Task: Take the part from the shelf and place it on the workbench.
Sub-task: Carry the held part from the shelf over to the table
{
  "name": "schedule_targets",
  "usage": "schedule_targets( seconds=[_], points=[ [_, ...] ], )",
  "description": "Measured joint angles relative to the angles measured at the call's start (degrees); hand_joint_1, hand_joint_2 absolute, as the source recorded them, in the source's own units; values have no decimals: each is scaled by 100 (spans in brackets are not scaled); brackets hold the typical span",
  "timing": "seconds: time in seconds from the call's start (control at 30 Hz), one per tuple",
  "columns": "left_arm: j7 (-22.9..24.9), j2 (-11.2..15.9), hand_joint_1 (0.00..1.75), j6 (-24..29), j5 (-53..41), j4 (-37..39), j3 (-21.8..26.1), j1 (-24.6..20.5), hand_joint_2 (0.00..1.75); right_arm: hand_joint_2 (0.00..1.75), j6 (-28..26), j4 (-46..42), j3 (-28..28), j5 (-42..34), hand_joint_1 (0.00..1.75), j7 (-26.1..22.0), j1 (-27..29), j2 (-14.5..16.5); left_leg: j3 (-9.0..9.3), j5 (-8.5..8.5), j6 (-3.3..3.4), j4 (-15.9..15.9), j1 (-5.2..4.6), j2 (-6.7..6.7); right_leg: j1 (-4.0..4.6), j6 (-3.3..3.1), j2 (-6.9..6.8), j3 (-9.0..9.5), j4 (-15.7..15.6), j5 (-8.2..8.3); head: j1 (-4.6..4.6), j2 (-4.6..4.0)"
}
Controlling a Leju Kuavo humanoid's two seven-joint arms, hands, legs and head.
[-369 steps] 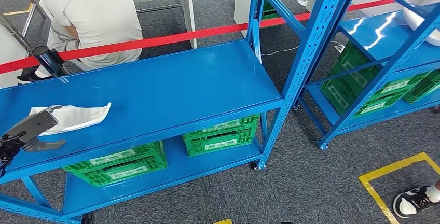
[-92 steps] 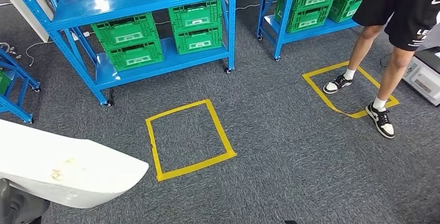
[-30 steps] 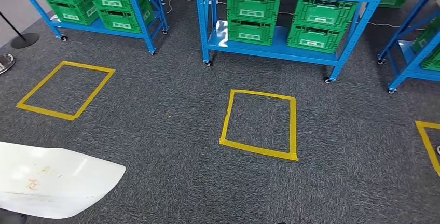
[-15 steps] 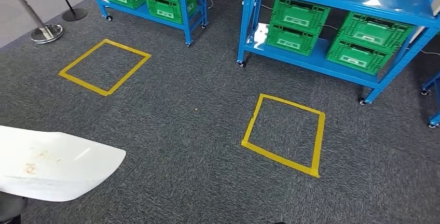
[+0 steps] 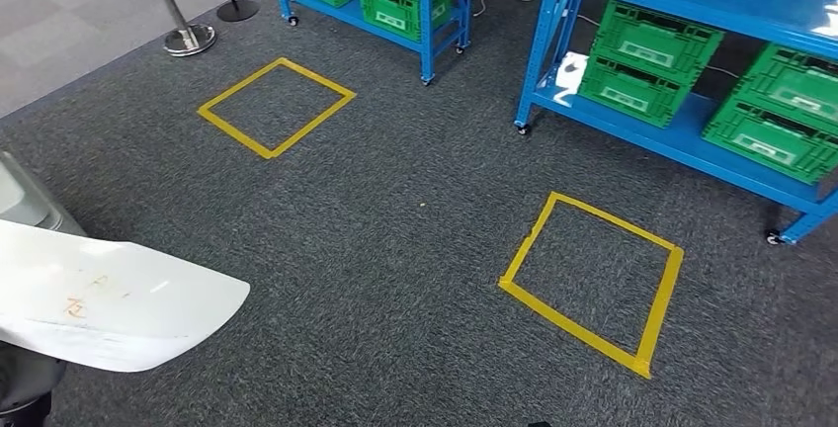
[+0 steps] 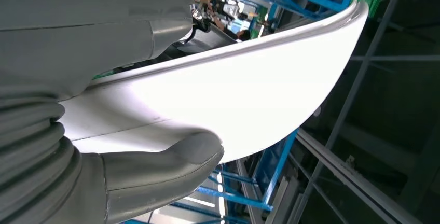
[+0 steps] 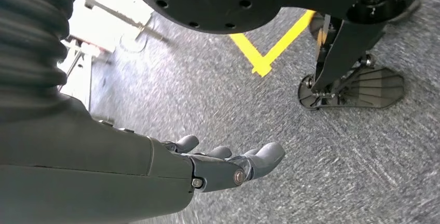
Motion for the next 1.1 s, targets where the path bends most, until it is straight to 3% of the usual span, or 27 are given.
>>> schedule_targets(
  seconds=[0.03, 0.07, 0.13, 0.2, 0.23, 0.3, 0.33, 0.4, 0.47, 0.5, 0.53, 0.57, 0.6, 0.67, 0.73, 0.8, 0.83, 0.9, 0.97, 1.03, 1.07, 1.1],
  points=[
    [1, 3, 175, 7, -3, 15, -17, 1, 175, 175, -5, 0, 0, -5, 0, 1, 0, 1, -32, -2, -7, 108, 3, 21, 6, 1, -88, 1, 3, -6, -1, 0],
    [2, 4, 175, 16, -7, 25, -38, -3, 175, 175, -11, 0, -1, -12, 0, 1, -5, 2, 45, 96, -10, 2, 6, 49, 8, 7, -175, 4, 8, -15, -1, 1],
    [4, 4, 175, 39, -11, 28, -90, -28, 175, 175, -17, 0, -3, -24, 0, -1, -15, 4, 439, 416, 8, -700, 1, 233, 13, 40, -332, 24, 27, -46, -1, 1],
    [-1, 5, 175, 62, -12, 21, -144, -61, 175, 175, -22, 0, -12, -22, 0, -1, -21, 4, 751, 595, 81, -1270, -27, 419, 39, 100, -455, 45, 51, -88, 4, 0],
    [-5, 10, 175, 73, -9, 19, -163, -70, 175, 175, -26, 0, -17, -16, 0, 1, -27, 3, 797, 608, 123, -1370, -44, 452, 54, 131, -506, 55, 54, -98, 8, -1],
    [-16, 27, 175, 102, -3, 14, -183, -69, 175, 175, -31, 0, -25, -5, 0, 4, -49, 4, 785, 637, 198, -1385, -56, 318, 58, 190, -599, 80, 35, -104, 11, -1],
    [-28, 36, 175, 113, -1, 8, -186, -65, 175, 175, -31, 0, -27, -2, 0, -4, -62, 4, 785, 655, 230, -1406, -47, 254, 46, 223, -547, 82, 61, -135, 13, 0],
    [-75, 43, 175, 120, -1, -15, -191, -61, 175, 175, -7, 0, -31, -2, 0, -71, -71, 4, 791, 689, 298, -1448, -15, 131, 18, 275, -247, -54, 395, -351, 25, 1],
    [-146, 32, 175, 115, -12, -60, -194, -21, 175, 175, 23, 0, -34, 4, 0, -158, -59, 5, 776, 700, 335, -1450, -15, 9, 8, 292, 55, -417, 1141, -704, 38, 1],
    [-170, 24, 175, 113, -25, -88, -195, 14, 175, 175, 31, 0, -36, 9, 0, -184, -55, 5, 768, 701, 343, -1445, -19, -66, 8, 295, 108, -601, 1490, -821, 41, 1],
    [-182, 11, 175, 111, -41, -117, -195, 50, 175, 175, 31, 0, -37, 18, 0, -192, -56, 5, 763, 703, 344, -1436, -23, -147, 8, 295, 125, -701, 1661, -822, 41, 0],
    [-184, -3, 175, 111, -55, -145, -195, 79, 175, 175, 29, 0, -38, 29, 0, -191, -61, 5, 760, 703, 343, -1425, -24, -236, 5, 291, 137, -693, 1608, -706, 41, 0],
    [-183, -18, 175, 111, -67, -173, -194, 98, 175, 175, 25, 0, -39, 39, 0, -177, -68, 5, 759, 703, 337, -1410, -21, -325, -3, 283, 164, -576, 1338, -505, 40, 0],
    [-183, -46, 175, 106, -75, -231, -189, 115, 175, 175, 1, 1, -40, 48, 0, -111, -66, 5, 742, 697, 295, -1372, -19, -499, -29, 269, 376, -225, 563, -144, 40, 0],
    [-175, -56, 175, 90, -75, -268, -179, 122, 175, 175, -17, 1, -41, 53, 0, -44, -57, 8, 702, 706, 213, -1360, -15, -651, -32, 249, 536, -52, 160, -57, 40, 0],
    [-171, -37, 175, 66, -67, -282, -154, 172, 175, 175, -18, 1, -42, 67, 0, -44, -57, 11, 658, 744, 117, -1402, 4, -783, -13, 186, 451, -38, 117, -57, 39, 0],
    [-173, -17, 175, 55, -59, -288, -135, 220, 175, 175, -16, 0, -42, 82, 0, -61, -60, 15, 643, 755, 83, -1409, 14, -772, -13, 137, 378, -27, 90, -35, 38, 1],
    [-179, 25, 175, 47, -37, -301, -99, 299, 175, 175, -7, 0, -42, 114, 0, -104, -51, 21, 526, 606, 44, -1193, 3, -483, -23, 46, 228, -6, 21, 11, 16, 0],
    [-185, 43, 175, 46, -18, -304, -85, 338, 175, 175, 10, 0, -43, 129, 0, -165, -16, 22, 225, 233, 22, -541, -10, -109, 6, -5, 58, 0, -3, 17, -5, 0],
    [-203, 45, 175, 45, -13, -302, -72, 392, 175, 175, 26, 0, -44, 125, 0, -238, 12, 22, -33, -2, 1, 52, -4, 7, 34, -23, -123, 0, 0, 4, -7, 0],
    [-214, 48, 175, 45, -19, -304, -59, 417, 175, 175, 30, 0, -44, 133, 0, -264, 16, 24, -24, 37, -1, 77, -3, 31, 41, -23, -209, 3, 4, -5, -6, 0],
    [-221, 53, 175, 47, -33, -310, -43, 429, 175, 175, 32, 0, -43, 149, 0, -272, 13, 26, 102, 171, 3, -126, -5, 64, 44, -16, -291, 10, 9, -17, -6, 0]
  ],
)
